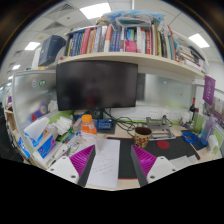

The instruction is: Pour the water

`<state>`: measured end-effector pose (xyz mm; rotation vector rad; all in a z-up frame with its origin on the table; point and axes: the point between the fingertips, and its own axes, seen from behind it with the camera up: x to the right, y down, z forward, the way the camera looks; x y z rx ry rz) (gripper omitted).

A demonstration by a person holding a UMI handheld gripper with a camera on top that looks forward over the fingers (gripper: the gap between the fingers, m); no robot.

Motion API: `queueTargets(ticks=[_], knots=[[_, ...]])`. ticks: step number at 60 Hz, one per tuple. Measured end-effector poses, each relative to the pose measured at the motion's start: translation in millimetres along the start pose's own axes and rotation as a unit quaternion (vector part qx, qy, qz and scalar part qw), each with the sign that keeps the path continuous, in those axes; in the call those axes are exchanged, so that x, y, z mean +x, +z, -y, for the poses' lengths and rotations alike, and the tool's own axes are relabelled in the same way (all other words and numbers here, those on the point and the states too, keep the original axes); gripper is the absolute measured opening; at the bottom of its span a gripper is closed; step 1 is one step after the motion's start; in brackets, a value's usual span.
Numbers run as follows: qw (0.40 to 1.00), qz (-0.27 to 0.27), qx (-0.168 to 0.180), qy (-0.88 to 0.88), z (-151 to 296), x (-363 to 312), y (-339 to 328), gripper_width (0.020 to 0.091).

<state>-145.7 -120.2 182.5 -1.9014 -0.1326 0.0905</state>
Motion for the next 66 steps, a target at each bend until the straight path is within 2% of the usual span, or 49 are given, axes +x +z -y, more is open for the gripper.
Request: queueTargets(ticks=[5,15,30,42,44,47,56,66], knots=[[1.0,0.019,0.016,-0.008,-5.8,-44.0,33.0,0.0725],[1.0,0.026,0.016,-0.005,-18.5,-90.3,94.8,0.0727],[1.0,-0.005,0.026,0.011,-22.8,-103.1,168.0,0.0725],[0.998,-0.012,0.058,0.009,-17.3,-104.9,200.0,0.0716],[0.998,-0.012,0.063,0.003,-16.8,-105.2,202.6,0.0684],[0.997,-0.017,0.071,-0.004,-16.5,-102.0,205.9,0.0577],[0.997,-0.014,0.079,0.001,-16.5,-103.6,204.8,0.0483],[0.998,0.005,0.063,0.022,-15.6,-105.8,206.7,0.0382]])
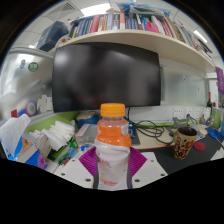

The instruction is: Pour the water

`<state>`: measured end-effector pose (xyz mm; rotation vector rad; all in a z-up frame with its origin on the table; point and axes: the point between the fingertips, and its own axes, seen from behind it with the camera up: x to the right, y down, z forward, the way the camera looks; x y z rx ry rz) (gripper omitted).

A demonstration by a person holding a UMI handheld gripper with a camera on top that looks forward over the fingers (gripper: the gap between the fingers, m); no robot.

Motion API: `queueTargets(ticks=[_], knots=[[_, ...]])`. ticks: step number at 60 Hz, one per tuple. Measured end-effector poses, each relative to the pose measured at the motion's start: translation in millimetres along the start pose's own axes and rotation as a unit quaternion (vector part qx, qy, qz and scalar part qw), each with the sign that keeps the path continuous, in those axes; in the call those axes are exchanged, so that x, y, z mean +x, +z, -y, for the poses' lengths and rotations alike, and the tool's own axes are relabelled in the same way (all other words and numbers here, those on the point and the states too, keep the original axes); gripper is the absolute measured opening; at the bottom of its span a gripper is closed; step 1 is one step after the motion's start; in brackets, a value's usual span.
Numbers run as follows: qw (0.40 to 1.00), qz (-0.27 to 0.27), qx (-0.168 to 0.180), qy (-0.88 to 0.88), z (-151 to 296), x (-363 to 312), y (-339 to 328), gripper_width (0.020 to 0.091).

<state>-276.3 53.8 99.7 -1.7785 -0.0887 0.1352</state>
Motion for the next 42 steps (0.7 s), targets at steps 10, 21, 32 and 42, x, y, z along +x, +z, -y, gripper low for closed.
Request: queueTargets(ticks=[10,21,32,42], knots=[[1.0,0.002,-0.008,-0.006,19.2,12.4,-3.1,0.0378],[0.983,0.013,0.019,0.184,74.1,57.6,2.1,0.0379],[0.914,0.028,0.019,0.405,107.0,111.8,10.7,0.0376],[0.819,0.035,0.008,0.572,112.3,147.1,21.2,0.0375]])
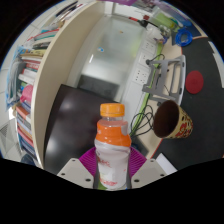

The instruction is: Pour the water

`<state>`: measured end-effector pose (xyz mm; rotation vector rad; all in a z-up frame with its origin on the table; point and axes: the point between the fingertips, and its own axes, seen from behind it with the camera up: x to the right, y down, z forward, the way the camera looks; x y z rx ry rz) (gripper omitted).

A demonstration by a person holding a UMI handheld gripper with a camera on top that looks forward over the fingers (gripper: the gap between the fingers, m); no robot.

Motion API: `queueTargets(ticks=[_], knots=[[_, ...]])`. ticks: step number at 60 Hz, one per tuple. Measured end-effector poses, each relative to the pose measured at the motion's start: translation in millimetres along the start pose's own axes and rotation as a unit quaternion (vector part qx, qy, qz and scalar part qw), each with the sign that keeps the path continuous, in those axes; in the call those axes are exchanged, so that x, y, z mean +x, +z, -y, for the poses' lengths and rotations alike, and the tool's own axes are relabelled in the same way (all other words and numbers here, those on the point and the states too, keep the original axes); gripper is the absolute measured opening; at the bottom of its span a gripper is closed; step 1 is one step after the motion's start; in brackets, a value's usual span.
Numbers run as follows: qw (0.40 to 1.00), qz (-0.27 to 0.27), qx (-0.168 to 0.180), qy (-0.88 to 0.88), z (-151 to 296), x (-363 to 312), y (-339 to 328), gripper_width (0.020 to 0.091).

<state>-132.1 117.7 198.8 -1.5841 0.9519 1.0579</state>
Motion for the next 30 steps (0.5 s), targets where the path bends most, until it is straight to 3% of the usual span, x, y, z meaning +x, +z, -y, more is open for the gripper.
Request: queueTargets(ticks=[30], knots=[[0.92,-0.044,-0.064,0.384,-8.9,31.1,24.8,0.0376]])
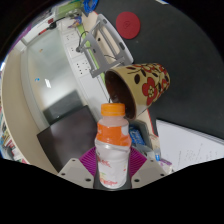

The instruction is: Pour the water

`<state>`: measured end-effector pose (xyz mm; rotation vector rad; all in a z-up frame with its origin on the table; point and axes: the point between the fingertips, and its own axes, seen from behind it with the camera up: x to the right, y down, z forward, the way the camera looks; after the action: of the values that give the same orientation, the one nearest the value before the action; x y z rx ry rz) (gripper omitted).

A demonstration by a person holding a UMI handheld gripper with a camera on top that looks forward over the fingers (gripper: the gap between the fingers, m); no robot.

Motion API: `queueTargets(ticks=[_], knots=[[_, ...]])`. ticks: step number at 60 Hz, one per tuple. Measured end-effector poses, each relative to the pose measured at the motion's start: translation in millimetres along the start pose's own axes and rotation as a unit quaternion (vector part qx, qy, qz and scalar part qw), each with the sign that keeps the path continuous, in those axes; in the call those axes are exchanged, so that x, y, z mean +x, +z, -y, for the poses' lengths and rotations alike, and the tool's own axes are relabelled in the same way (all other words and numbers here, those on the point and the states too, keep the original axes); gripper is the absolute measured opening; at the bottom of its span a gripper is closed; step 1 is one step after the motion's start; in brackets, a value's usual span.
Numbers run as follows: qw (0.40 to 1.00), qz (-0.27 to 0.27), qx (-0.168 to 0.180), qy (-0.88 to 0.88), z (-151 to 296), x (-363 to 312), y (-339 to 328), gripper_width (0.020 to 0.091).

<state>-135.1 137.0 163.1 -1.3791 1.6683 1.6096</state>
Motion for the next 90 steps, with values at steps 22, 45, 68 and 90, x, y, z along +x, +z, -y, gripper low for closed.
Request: queueTargets(ticks=[22,45,68,90], knots=[[0.943,-0.039,-0.027,-0.329,-7.3,-37.1,-34.6,0.0392],[0.58,-0.047,0.158,-0.798,117.6,-152.8,-91.5,0.0397],[0.523,-0.106,0.148,-0.833,234.3,-78.4,-57.8,0.0406],[0.547,-0.096,0.148,-0.818,264.2,-47.9,-50.4,0.0511]])
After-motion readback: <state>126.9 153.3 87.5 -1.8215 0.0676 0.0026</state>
